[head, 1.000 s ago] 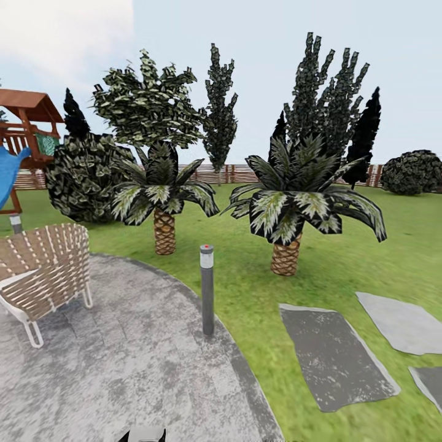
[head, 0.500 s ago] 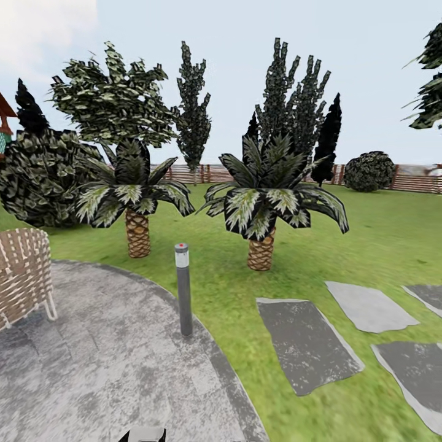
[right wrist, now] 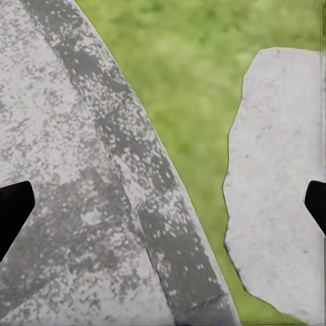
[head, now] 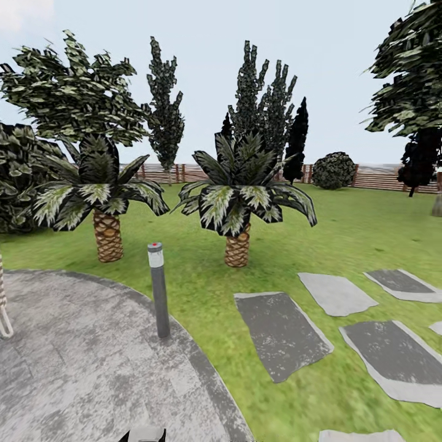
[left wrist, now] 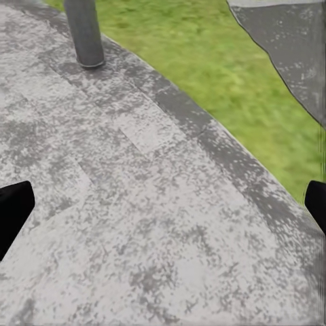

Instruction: Pick up the pesticide atomizer in the garden and spray insectifuge to fully cover both potted plants in the garden.

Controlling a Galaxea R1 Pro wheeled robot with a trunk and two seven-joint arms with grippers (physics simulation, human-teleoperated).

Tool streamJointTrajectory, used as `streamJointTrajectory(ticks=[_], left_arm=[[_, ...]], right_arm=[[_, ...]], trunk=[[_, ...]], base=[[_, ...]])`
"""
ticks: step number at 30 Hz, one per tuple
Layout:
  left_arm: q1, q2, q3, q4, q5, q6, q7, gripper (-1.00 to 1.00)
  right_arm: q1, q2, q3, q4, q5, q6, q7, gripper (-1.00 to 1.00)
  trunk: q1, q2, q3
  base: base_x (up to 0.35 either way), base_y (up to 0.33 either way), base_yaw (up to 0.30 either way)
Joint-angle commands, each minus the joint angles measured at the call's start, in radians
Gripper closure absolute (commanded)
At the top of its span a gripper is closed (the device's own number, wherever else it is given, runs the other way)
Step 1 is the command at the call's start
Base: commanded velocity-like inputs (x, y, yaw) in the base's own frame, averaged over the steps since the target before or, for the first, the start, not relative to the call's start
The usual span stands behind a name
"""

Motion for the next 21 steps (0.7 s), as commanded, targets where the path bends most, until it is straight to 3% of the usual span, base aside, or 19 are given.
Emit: streamJointTrajectory(ticks=[1, 21], left_arm=[[-0.001, 0.000, 0.000, 0.000, 0.000, -0.003, 0.000, -1.00], [-0.001, 0.000, 0.000, 0.000, 0.000, -0.003, 0.000, -1.00]], right_arm=[[-0.001, 0.000, -0.001, 0.001, 0.000, -0.003, 0.000, -1.00], [-0.001, 0.000, -0.002, 0.001, 0.000, -0.003, 0.000, -1.00]], trunk=[[0.004, -0.008, -0.004], [0.081, -0.148, -0.067]], base=[[0.000, 0.000, -0.277], [0.000, 0.000, -0.277]])
